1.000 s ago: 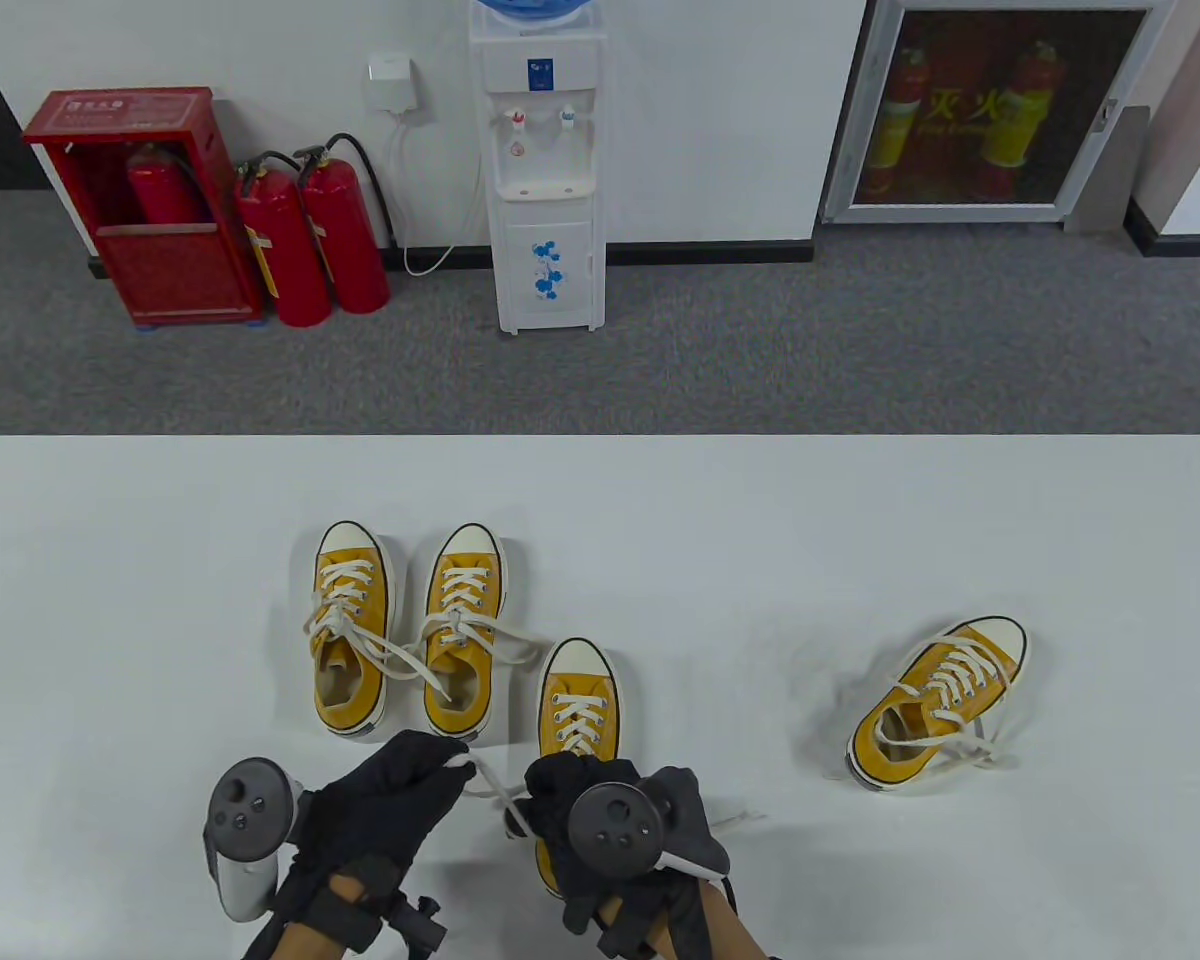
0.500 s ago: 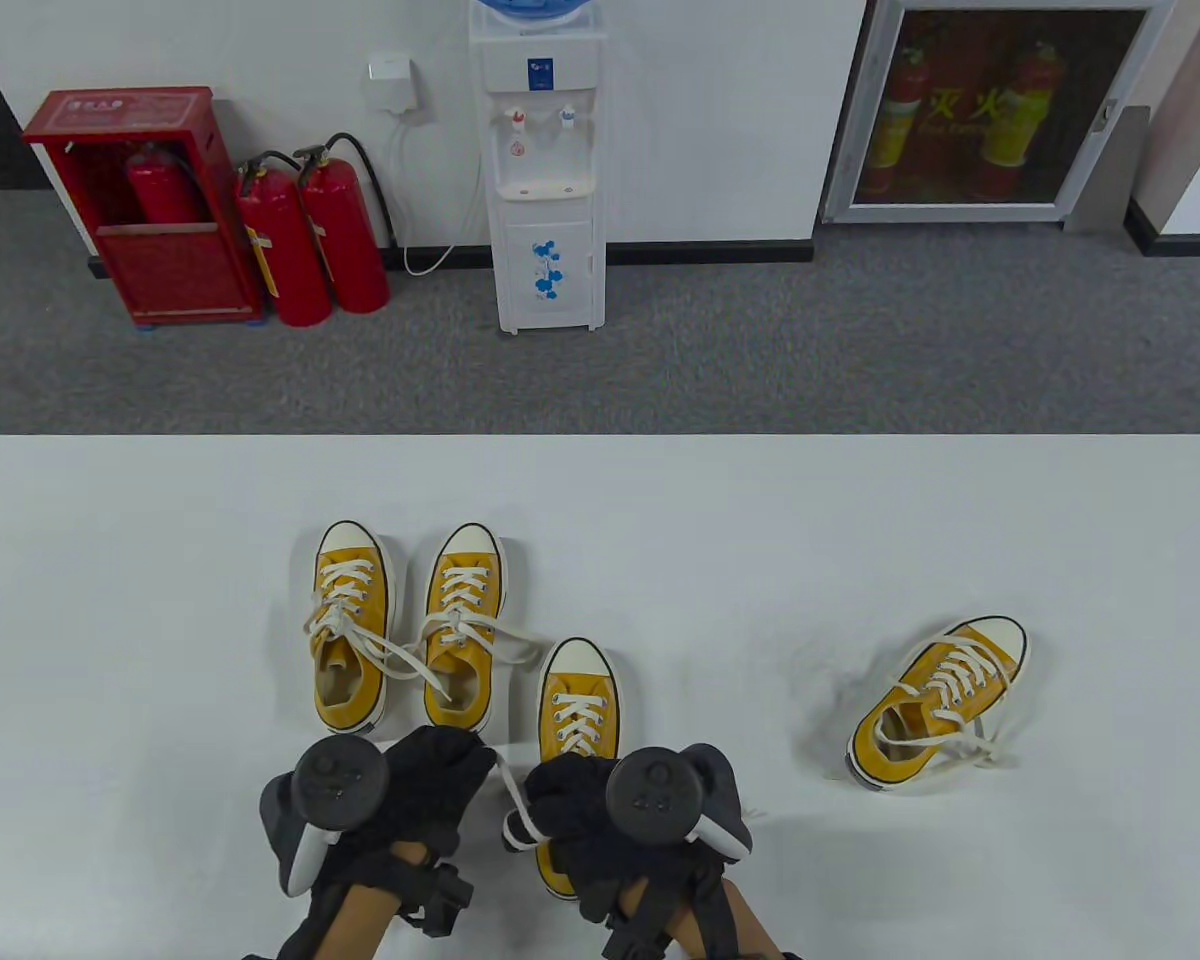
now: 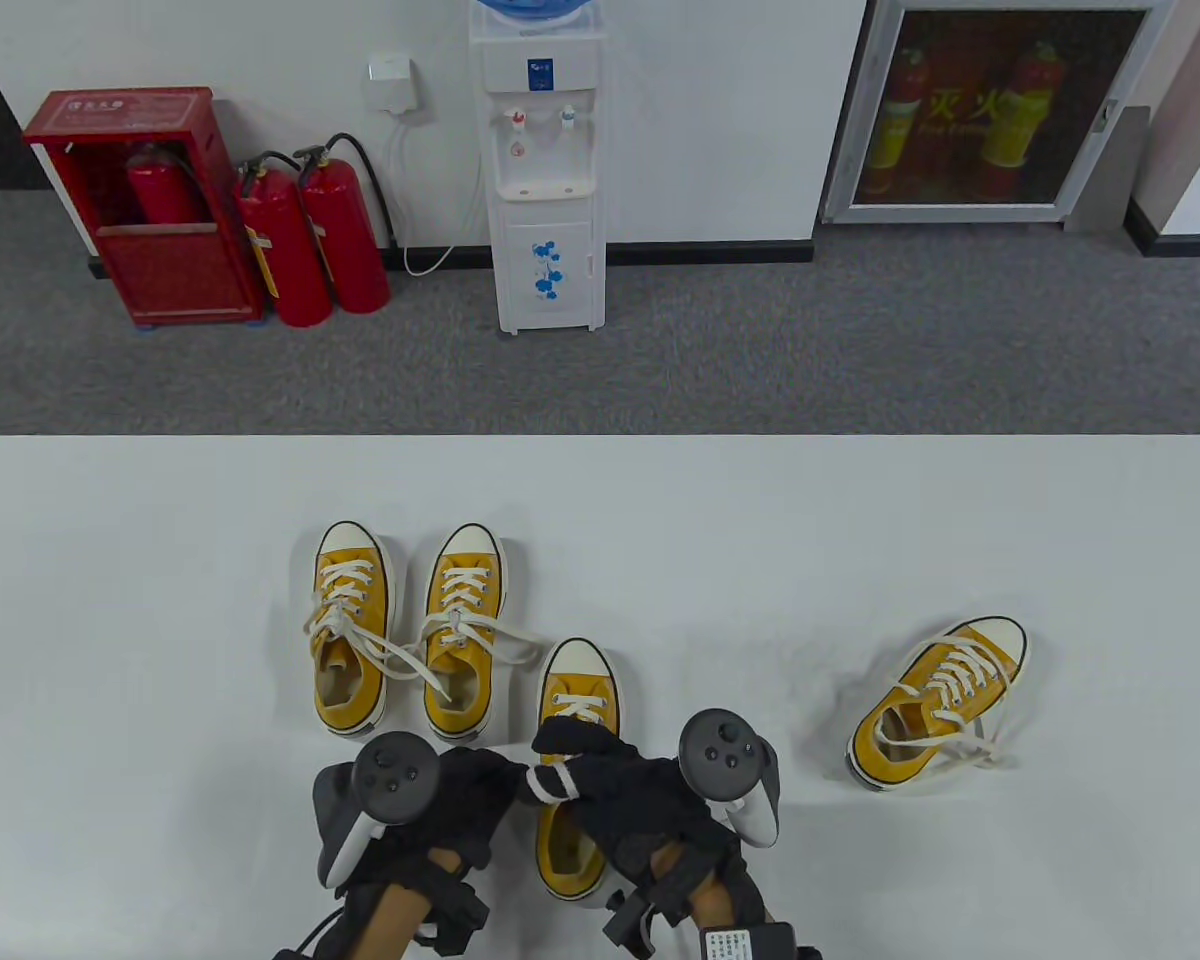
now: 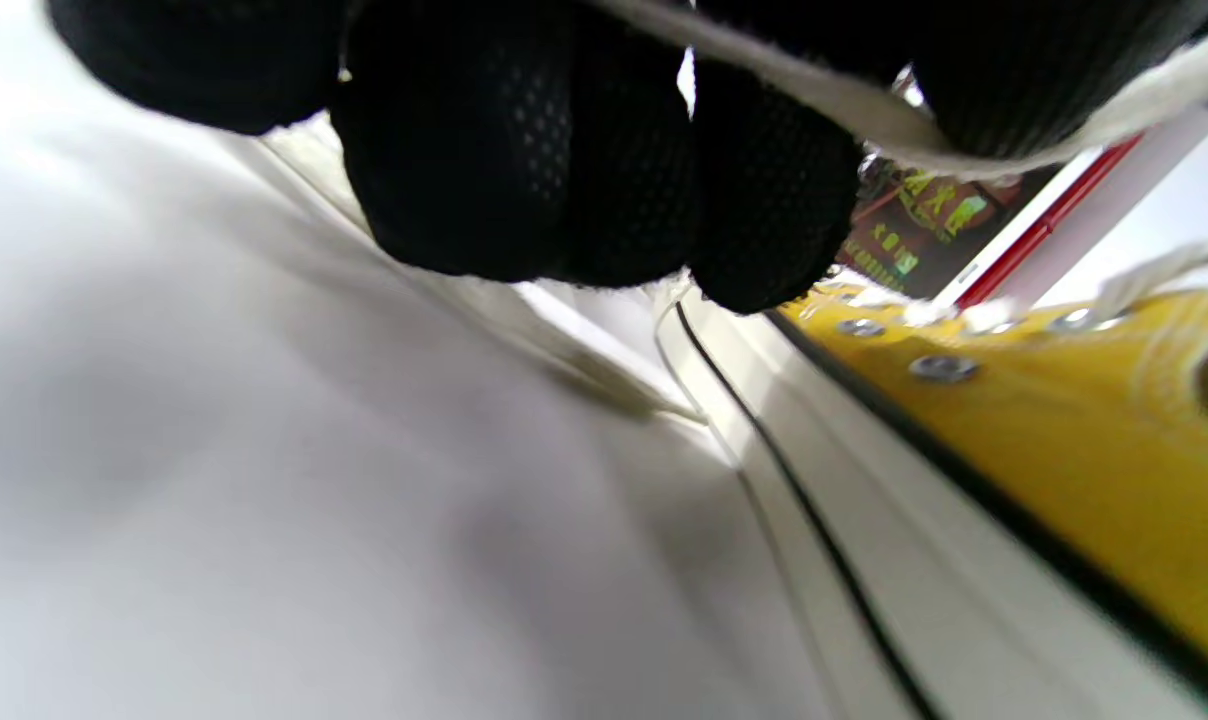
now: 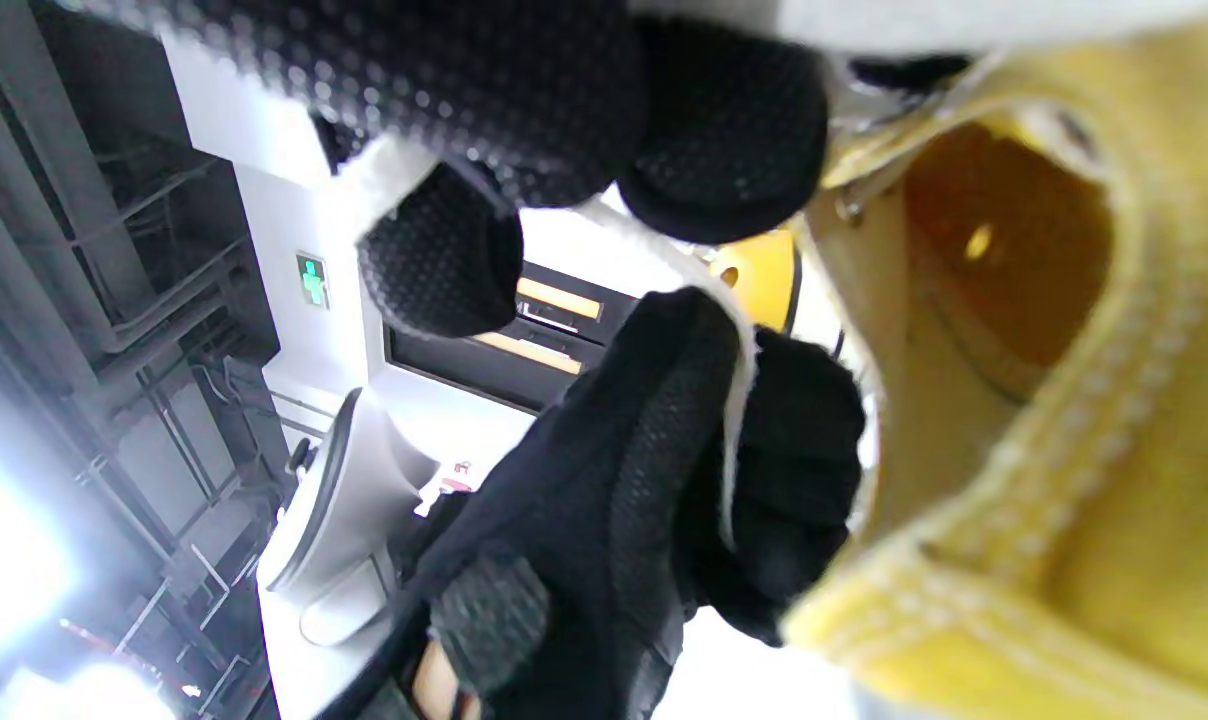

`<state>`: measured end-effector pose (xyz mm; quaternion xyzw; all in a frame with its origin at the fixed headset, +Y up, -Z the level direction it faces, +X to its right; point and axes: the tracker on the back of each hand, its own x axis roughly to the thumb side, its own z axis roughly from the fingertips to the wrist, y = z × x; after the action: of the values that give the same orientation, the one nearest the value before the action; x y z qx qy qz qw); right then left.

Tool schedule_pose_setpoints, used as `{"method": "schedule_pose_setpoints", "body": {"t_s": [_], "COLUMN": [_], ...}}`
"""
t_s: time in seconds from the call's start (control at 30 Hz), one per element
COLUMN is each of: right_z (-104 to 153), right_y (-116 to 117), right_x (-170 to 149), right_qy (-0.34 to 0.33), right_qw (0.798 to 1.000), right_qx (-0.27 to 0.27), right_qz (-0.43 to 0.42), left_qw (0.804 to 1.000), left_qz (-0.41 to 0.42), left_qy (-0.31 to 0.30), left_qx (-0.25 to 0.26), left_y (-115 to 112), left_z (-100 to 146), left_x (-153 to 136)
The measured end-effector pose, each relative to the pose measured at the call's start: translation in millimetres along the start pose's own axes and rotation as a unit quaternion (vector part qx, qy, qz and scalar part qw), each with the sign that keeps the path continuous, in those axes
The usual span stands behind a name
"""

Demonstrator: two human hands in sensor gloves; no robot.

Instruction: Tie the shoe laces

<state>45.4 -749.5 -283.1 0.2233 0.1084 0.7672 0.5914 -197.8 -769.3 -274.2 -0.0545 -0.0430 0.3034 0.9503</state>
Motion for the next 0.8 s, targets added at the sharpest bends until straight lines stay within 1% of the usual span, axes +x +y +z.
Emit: {"method": "schedule_pose_setpoints", "body": {"t_s": [0.27,0.37,0.57,0.8], "right_z": [-0.2,0.2,2.0,4.1], "right_y": [-1.8,-4.3,-10.8,-15.6], "right_x": [-1.7,-1.6,-2.5,-0.1], "right_qy": [0.004,0.006,0.012,0.008], "right_qw": [0.999,0.999,0.998,0.991], "right_qx": [-0.027,-0.037,-0.058,-0.096], "right_qz": [-0.02,-0.013,0.032,0.088], "left_qw": [1.0,1.0,1.0,1.0], "left_qz": [-0.018,-0.027,-0.025,-0.022], "left_qy": [0.001,-0.002,-0.005,-0.012], "left_qx": [0.004,0.006,0.008,0.01], "left_y": [-0.1,0.1,0.3,2.5], "left_z": [2.0,2.5,3.8,6.1], "left_x": [-1.2,-1.4,-2.6,-2.8]}}
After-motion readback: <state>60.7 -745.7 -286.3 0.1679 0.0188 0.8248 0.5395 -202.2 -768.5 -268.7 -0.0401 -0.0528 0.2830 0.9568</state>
